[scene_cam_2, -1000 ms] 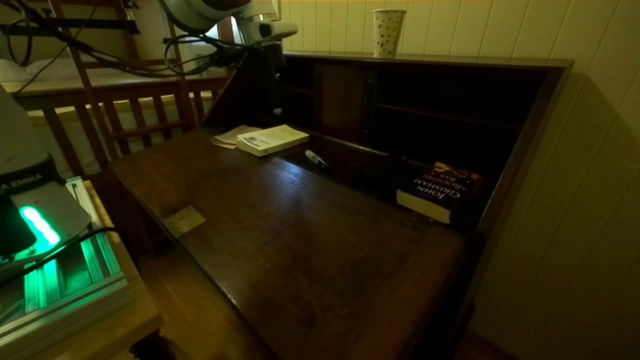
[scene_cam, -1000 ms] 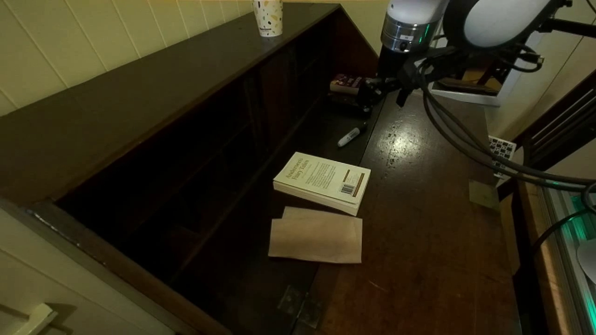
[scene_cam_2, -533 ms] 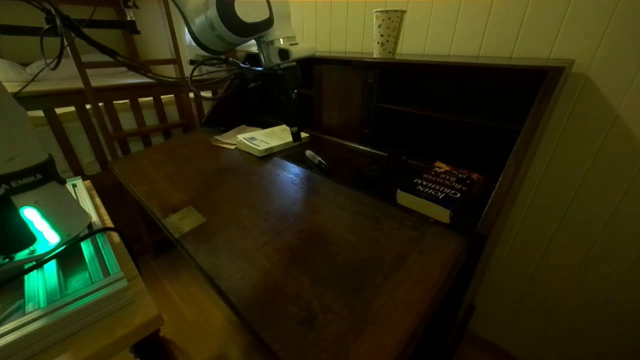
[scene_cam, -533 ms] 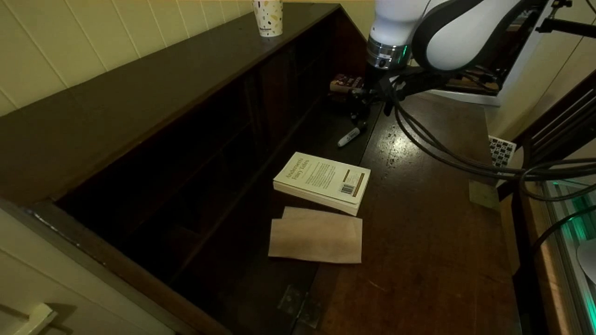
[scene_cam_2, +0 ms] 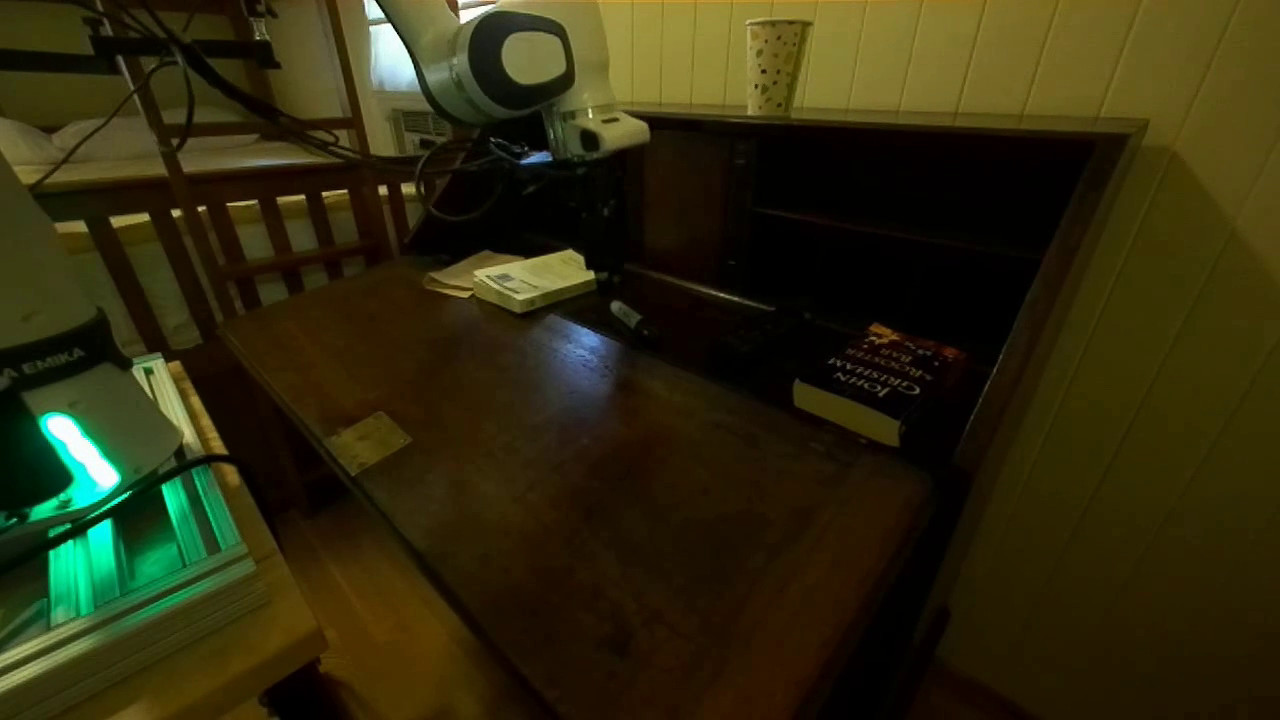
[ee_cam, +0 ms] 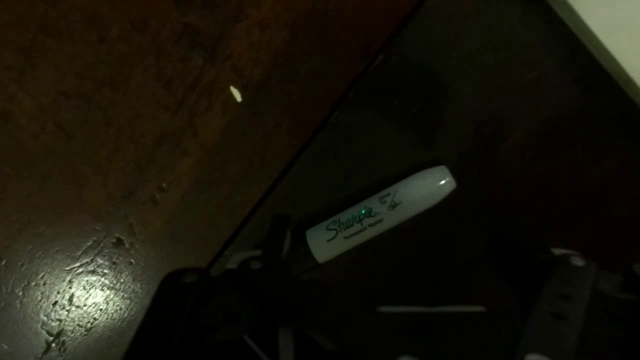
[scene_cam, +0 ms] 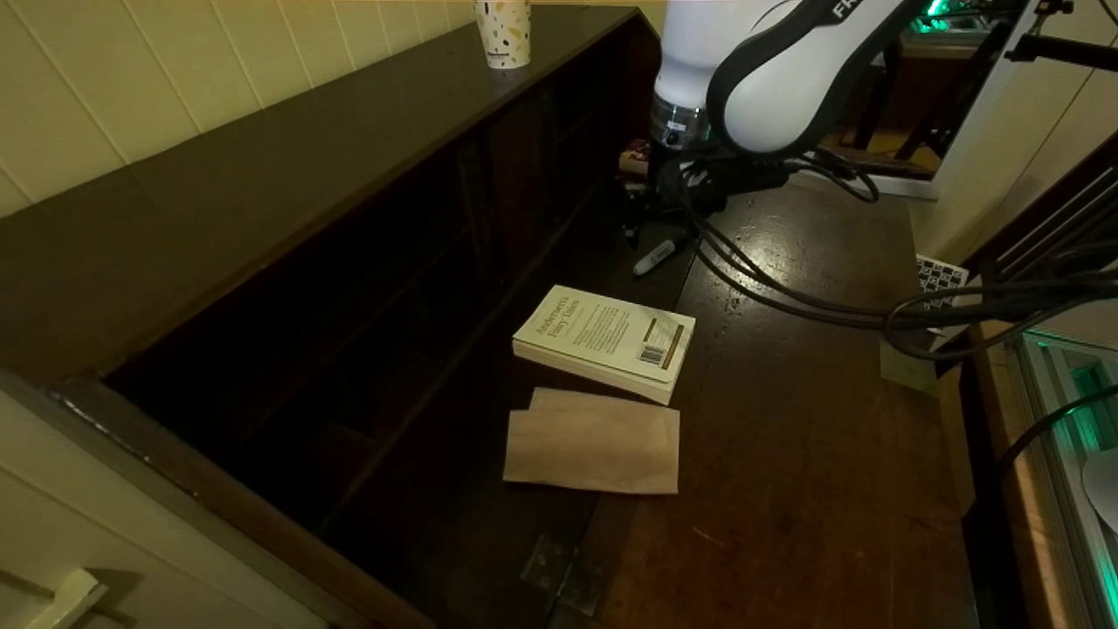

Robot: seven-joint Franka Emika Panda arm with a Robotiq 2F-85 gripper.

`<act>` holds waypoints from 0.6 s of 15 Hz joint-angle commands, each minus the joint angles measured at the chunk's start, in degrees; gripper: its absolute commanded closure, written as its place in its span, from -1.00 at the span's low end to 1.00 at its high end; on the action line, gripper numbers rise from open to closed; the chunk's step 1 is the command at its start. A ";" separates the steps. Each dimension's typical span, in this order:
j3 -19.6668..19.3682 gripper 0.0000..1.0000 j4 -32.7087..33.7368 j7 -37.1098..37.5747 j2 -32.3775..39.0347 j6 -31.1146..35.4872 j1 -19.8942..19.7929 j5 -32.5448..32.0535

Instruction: Put the marker inside the coffee cup then place the cup on the countertop.

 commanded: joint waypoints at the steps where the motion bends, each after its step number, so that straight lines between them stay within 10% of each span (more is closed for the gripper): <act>1: -1.34 -1.00 3.20 -1.33 3.67 0.53 1.95 4.75; 9: -2.75 -0.83 5.72 -1.24 7.32 0.96 3.51 7.08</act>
